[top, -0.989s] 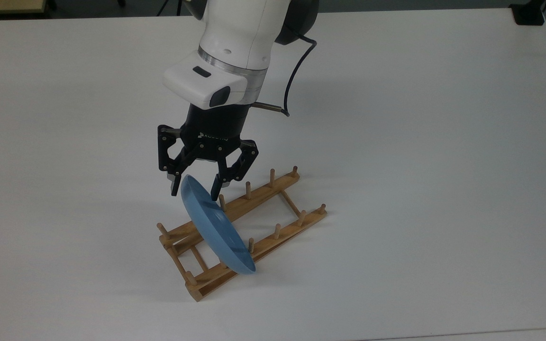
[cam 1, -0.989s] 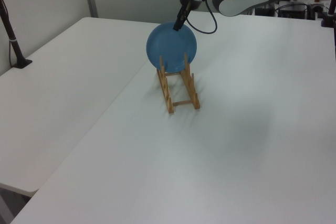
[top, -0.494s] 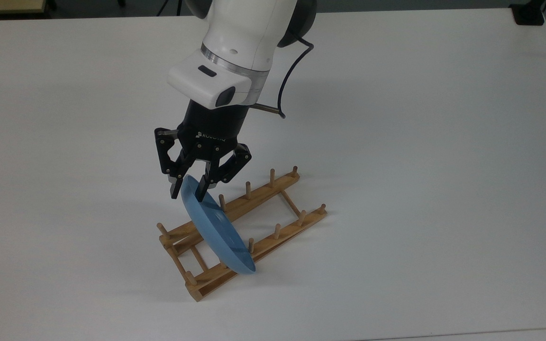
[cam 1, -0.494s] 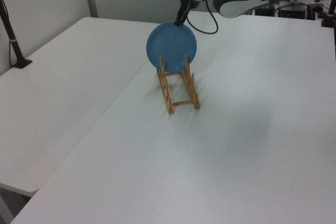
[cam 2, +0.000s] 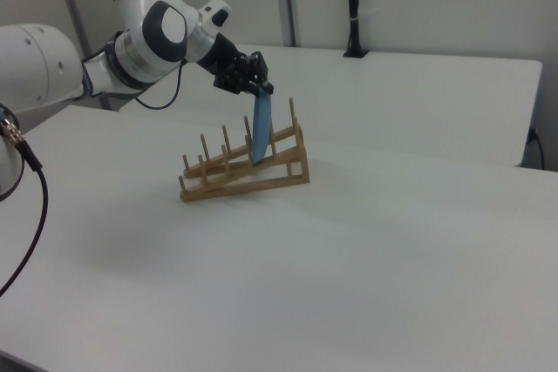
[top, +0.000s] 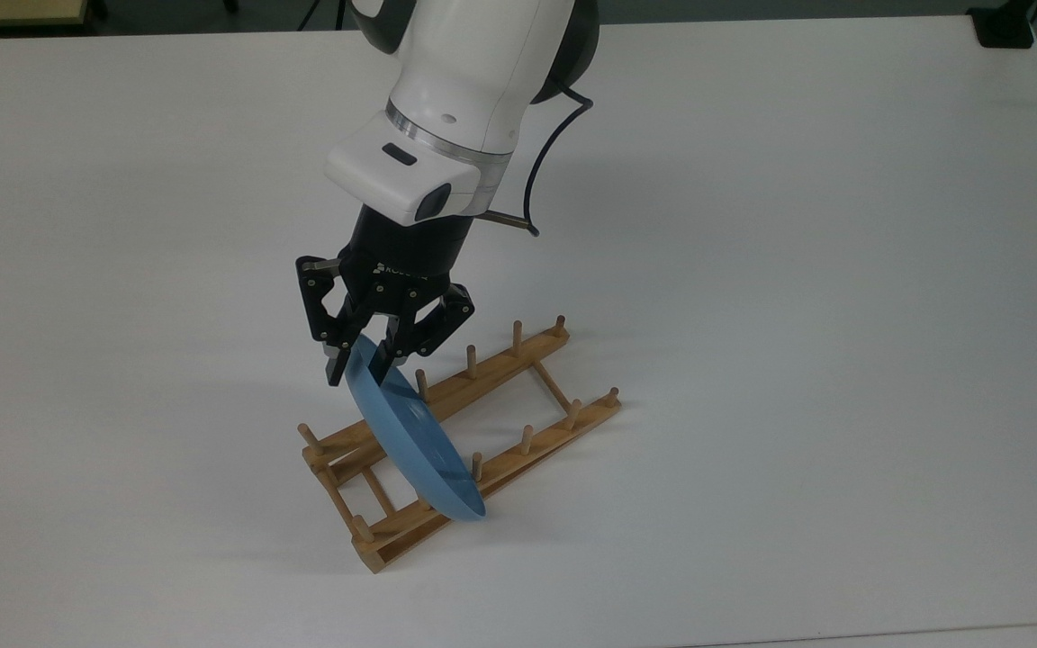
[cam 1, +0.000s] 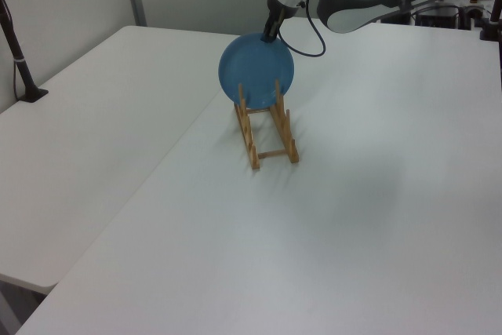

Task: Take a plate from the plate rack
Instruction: 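Close the gripper on the blue plate's rim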

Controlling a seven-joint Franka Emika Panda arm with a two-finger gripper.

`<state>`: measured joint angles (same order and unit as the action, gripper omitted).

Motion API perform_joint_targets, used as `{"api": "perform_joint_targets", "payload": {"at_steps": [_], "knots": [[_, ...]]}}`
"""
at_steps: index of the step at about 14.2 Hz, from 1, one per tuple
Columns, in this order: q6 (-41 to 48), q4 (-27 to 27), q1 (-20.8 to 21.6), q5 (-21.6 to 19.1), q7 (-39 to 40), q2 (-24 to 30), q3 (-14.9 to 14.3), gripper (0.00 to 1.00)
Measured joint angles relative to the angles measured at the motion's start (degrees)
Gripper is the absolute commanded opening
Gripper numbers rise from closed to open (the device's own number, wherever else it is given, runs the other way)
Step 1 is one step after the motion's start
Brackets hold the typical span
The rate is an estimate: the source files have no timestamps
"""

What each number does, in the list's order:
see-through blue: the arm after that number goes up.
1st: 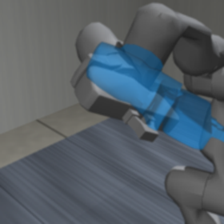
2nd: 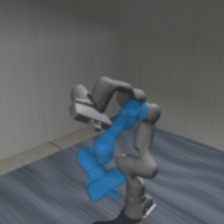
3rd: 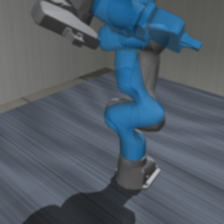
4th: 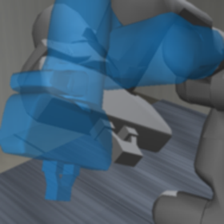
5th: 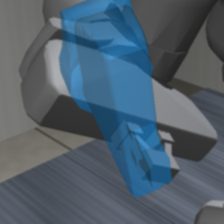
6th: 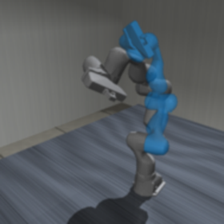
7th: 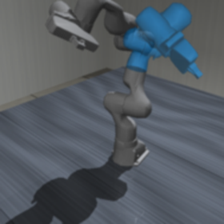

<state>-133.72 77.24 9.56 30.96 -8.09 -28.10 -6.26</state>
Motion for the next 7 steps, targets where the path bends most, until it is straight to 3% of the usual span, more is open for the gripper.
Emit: {"api": "perform_joint_targets", "payload": {"at_steps": [7], "knots": [[-0.01, -0.06, 0.24, 0.74, 0.04, -0.01, -0.21, 0.02]]}}
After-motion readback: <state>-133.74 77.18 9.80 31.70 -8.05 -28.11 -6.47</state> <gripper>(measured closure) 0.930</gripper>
